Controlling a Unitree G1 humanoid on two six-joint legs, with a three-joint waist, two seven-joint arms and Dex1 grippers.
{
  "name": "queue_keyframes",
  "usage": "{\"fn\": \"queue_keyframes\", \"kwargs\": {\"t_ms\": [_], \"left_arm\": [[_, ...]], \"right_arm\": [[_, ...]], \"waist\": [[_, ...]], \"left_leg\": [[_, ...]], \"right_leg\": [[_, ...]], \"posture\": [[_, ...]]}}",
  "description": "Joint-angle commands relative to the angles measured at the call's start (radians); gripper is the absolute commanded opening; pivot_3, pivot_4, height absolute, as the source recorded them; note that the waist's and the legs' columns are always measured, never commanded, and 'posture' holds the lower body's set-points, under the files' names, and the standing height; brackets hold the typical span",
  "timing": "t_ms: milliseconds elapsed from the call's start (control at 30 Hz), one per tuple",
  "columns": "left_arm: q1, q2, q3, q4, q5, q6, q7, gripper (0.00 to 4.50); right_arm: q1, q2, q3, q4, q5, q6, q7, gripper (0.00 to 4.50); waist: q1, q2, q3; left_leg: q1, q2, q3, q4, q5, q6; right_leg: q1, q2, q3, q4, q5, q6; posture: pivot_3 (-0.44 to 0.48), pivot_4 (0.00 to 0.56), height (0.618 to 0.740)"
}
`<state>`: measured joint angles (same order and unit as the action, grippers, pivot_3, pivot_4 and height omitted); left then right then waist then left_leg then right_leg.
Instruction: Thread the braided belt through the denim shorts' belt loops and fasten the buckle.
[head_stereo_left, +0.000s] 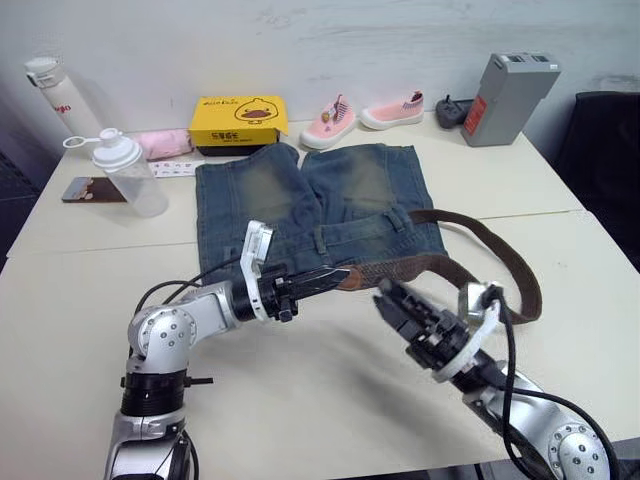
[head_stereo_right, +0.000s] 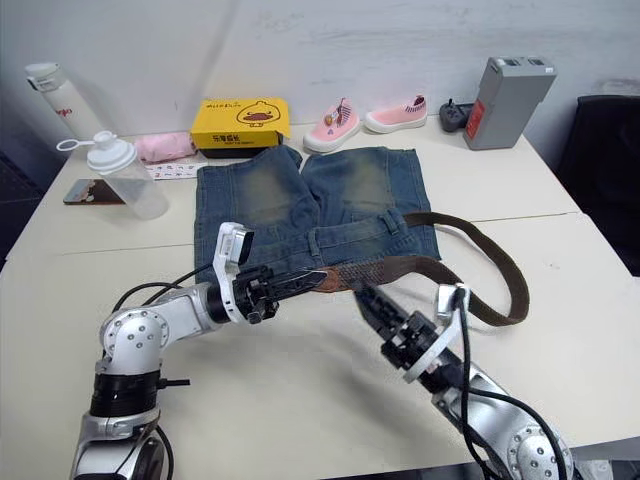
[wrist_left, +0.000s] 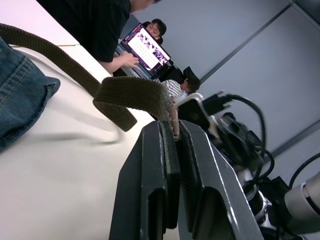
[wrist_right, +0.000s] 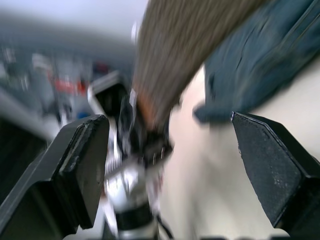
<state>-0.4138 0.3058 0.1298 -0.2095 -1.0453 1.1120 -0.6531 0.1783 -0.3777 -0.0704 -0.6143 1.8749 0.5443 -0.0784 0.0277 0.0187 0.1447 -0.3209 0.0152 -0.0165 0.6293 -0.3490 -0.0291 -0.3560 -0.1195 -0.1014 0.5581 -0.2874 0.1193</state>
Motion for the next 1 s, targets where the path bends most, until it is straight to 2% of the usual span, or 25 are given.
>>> {"fn": "queue_keyframes", "kwargs": {"t_ms": [33,333,433,633,667,700,767,800,933,1000], "left_arm": [[-0.009,0.012,0.01,-0.033,-0.034,-0.002,-0.003,0.0],[-0.007,0.019,0.006,-0.03,-0.04,-0.009,0.003,0.0],[-0.006,0.022,0.006,-0.029,-0.04,-0.009,0.001,0.0],[-0.003,0.032,-0.02,-0.041,-0.021,-0.016,-0.008,0.0],[-0.001,0.036,-0.033,-0.047,-0.009,-0.019,-0.01,0.0],[0.0,0.039,-0.043,-0.05,-0.001,-0.022,-0.012,0.0],[0.006,0.044,-0.056,-0.053,0.019,-0.041,-0.014,0.85],[0.008,0.043,-0.058,-0.052,0.023,-0.049,-0.012,1.11],[0.005,0.092,-0.148,-0.082,0.165,-0.167,-0.051,2.91],[-0.003,0.165,-0.263,-0.044,0.372,-0.359,-0.122,3.87]], "right_arm": [[0.0,0.024,-0.036,-0.009,-0.006,-0.037,0.003,4.16],[-0.052,0.067,-0.053,0.002,-0.012,-0.074,-0.015,4.16],[-0.06,0.078,-0.058,0.006,-0.013,-0.08,-0.02,3.33],[-0.081,0.095,-0.061,0.006,-0.03,-0.086,-0.037,0.38],[-0.083,0.098,-0.063,0.005,-0.033,-0.09,-0.038,0.03],[-0.083,0.1,-0.064,0.005,-0.034,-0.091,-0.039,0.03],[-0.087,0.105,-0.071,0.003,-0.042,-0.098,-0.035,0.0],[-0.088,0.107,-0.073,0.003,-0.044,-0.1,-0.035,0.0],[-0.087,0.119,-0.11,0.004,-0.037,-0.125,-0.031,0.0],[-0.07,0.113,-0.174,0.026,-0.028,-0.147,-0.029,0.0]], "waist": [[-0.002,0.0,0.0],[-0.003,0.003,-0.002],[-0.003,0.003,-0.002],[-0.004,0.003,-0.002],[-0.003,0.003,-0.002],[-0.003,0.003,-0.002],[-0.003,0.003,-0.002],[-0.003,0.004,-0.002],[-0.003,0.005,-0.002],[-0.001,0.006,-0.002]], "left_leg": [[0.0,0.0,0.0,0.0,0.0,0.0],[0.0,0.002,0.001,-0.002,0.0,-0.001],[0.0,0.002,0.0,-0.001,0.0,-0.001],[0.0,0.002,0.0,-0.002,-0.001,0.0],[0.0,0.002,0.0,-0.002,-0.001,0.0],[0.0,0.002,0.0,-0.002,-0.001,0.0],[0.0,0.002,0.0,-0.002,-0.001,0.0],[0.0,0.002,0.0,-0.002,-0.001,0.0],[0.0,0.002,-0.001,-0.002,-0.001,0.0],[0.0,0.002,-0.001,-0.002,-0.001,0.001]], "right_leg": [[0.0,0.0,0.0,0.0,0.0,0.0],[-0.003,0.002,0.001,-0.001,-0.002,-0.004],[-0.003,0.001,0.001,-0.001,-0.002,-0.004],[-0.003,0.001,0.002,-0.001,-0.002,-0.004],[-0.003,0.001,0.002,-0.001,-0.002,-0.004],[-0.003,0.001,0.002,-0.001,-0.002,-0.004],[-0.003,0.001,0.002,-0.001,-0.002,-0.004],[-0.003,0.001,0.002,-0.001,-0.002,-0.004],[-0.004,0.001,0.003,-0.001,-0.003,-0.005],[-0.004,0.0,0.004,-0.002,-0.004,-0.007]], "posture": [[0.0,0.15,0.739],[0.0,0.15,0.739],[0.0,0.15,0.739],[0.0,0.15,0.739],[0.0,0.15,0.739],[0.0,0.15,0.739],[0.0,0.15,0.739],[0.0,0.15,0.739],[0.0,0.15,0.739],[0.0,0.15,0.739]]}}
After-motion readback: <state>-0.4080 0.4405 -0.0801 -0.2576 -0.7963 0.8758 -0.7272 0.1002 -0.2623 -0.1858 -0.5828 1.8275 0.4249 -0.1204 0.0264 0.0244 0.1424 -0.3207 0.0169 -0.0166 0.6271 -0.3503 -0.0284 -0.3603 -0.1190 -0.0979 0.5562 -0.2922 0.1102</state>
